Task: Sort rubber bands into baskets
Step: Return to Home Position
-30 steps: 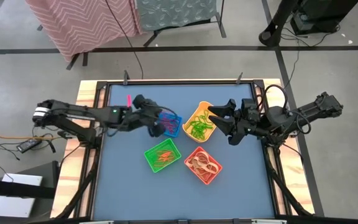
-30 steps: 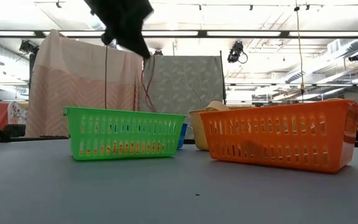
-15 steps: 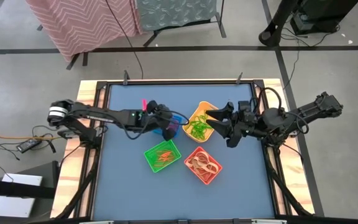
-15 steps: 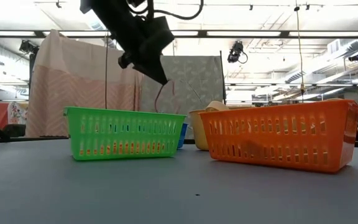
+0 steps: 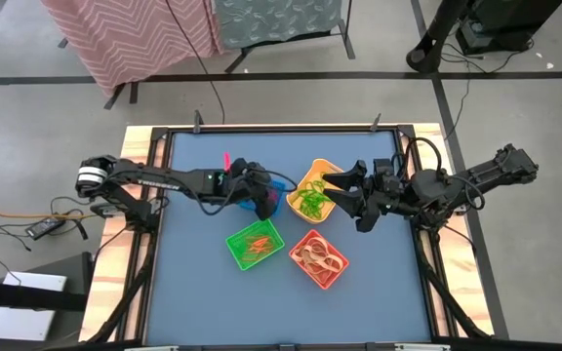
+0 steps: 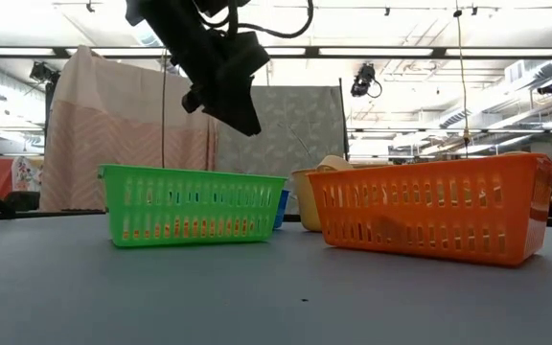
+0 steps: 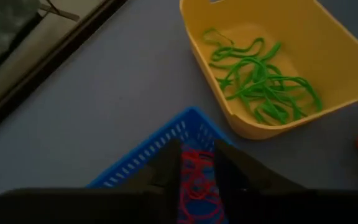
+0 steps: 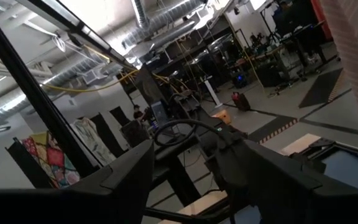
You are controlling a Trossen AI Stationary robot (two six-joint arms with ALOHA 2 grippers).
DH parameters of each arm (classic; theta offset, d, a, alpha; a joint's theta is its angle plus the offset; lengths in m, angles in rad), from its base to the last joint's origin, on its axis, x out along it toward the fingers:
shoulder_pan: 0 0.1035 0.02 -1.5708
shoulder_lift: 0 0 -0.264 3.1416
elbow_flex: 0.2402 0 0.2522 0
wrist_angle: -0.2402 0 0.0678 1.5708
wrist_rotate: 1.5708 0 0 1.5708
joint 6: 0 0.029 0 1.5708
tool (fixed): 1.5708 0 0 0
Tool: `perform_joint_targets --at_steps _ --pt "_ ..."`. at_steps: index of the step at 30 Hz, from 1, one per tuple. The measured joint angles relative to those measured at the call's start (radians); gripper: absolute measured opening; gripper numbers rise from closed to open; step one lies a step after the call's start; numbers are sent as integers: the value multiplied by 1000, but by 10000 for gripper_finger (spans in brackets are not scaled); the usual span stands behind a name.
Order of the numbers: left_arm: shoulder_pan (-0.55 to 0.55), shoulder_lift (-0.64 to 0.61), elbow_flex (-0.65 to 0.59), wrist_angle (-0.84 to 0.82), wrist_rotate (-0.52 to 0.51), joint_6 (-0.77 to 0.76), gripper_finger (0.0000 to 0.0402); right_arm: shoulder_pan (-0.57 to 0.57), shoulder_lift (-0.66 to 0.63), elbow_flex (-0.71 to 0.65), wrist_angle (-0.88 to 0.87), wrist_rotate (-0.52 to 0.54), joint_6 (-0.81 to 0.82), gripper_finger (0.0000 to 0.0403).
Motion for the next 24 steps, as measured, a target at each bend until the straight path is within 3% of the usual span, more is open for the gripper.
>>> perform_joint_targets --at_steps 7,10,13,18,24 --pt "0 -33 0 -20 64 -23 174 0 0 0 0 1 -2 252" --pt "-3 -87 0 -45 154 -16 194 0 0 0 0 1 -2 252" --pt "-40 -189 -47 -16 139 -21 199 0 0 0 1 1 -4 252" --pt "-127 -448 -279 169 -2 -116 199 0 0 0 11 1 -11 252" --pt "-195 -787 -598 356 -28 -221 199 -3 0 0 20 2 -11 252"
